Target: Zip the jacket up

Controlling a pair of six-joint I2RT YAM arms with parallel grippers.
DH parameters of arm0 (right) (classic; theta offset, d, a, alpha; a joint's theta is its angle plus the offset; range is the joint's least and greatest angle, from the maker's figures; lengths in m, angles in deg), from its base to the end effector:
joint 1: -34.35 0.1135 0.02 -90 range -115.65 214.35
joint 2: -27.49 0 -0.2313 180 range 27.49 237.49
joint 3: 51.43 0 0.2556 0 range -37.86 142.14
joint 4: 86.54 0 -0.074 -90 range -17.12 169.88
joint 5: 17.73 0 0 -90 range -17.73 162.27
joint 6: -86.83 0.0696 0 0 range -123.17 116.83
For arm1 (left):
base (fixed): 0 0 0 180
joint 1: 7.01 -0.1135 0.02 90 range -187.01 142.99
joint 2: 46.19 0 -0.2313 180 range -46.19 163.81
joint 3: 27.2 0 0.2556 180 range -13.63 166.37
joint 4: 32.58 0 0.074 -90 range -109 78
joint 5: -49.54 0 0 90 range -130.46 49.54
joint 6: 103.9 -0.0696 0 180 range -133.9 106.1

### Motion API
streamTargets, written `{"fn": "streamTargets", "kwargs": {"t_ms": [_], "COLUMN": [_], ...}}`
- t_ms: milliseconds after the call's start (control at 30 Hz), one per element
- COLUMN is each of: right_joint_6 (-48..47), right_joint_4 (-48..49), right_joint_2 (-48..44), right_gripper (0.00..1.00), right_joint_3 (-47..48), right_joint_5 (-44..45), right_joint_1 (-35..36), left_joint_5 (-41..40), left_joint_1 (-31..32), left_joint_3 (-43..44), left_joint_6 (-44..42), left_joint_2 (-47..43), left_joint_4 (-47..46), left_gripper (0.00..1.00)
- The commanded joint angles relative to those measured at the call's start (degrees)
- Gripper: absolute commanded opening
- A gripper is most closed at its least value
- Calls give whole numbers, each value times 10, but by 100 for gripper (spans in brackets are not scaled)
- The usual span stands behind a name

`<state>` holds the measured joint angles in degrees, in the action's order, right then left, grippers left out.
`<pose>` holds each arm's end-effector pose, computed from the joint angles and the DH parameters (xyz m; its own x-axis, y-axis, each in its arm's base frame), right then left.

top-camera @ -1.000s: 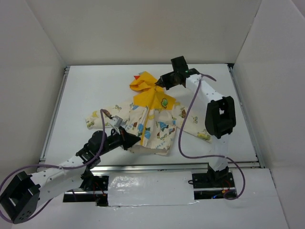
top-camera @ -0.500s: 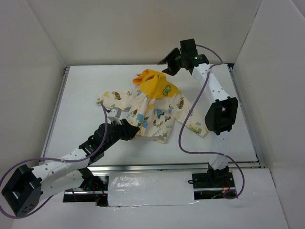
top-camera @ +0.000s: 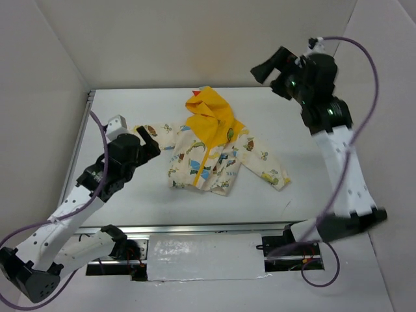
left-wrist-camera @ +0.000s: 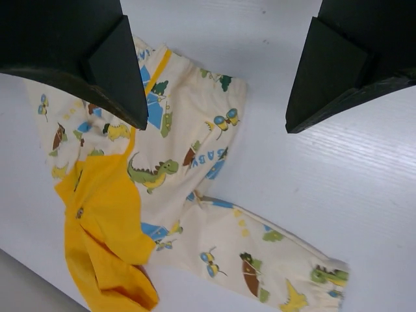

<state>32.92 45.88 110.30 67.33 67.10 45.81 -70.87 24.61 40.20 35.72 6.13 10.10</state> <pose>0.3303 0.0734 0.4641 -0.3272 0.5323 -0.7808 -0.1134 0.7982 0.5916 0.2264 -0.0980 0.3010 -0.3090 -0.5812 -0.7528 -0.2551 0.8132 -0.5231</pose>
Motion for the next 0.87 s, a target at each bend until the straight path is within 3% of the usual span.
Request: {"fn": "streamTargets", "kwargs": {"t_ms": [0,167,367,533,833], "right_joint_6": [-70,-98,-165,-173,-164], "right_joint_4": [14,-51,-190,-265,-274], "right_joint_2": [-180,-402,-568,-634,-647], "right_gripper": [100,100,100,100,100], "right_joint_3": [-153,-306,-303,-285,-293], "right_joint_5": [6,-11,14,76,125], "right_joint_1": [8,10,9,43,66], "left_joint_5": [-51,-111,-199,-185,-180], "left_joint_1": [-23,-41,-42,-42,-42], "left_joint_3": [110,245,270,237,192], "left_joint_6": [-11,-27,-40,-88,-108], "left_joint_2": [16,28,-33,-113,-194], "left_joint_4": [126,233,315,342,394], "left_gripper": [100,99,99,99,99]}}
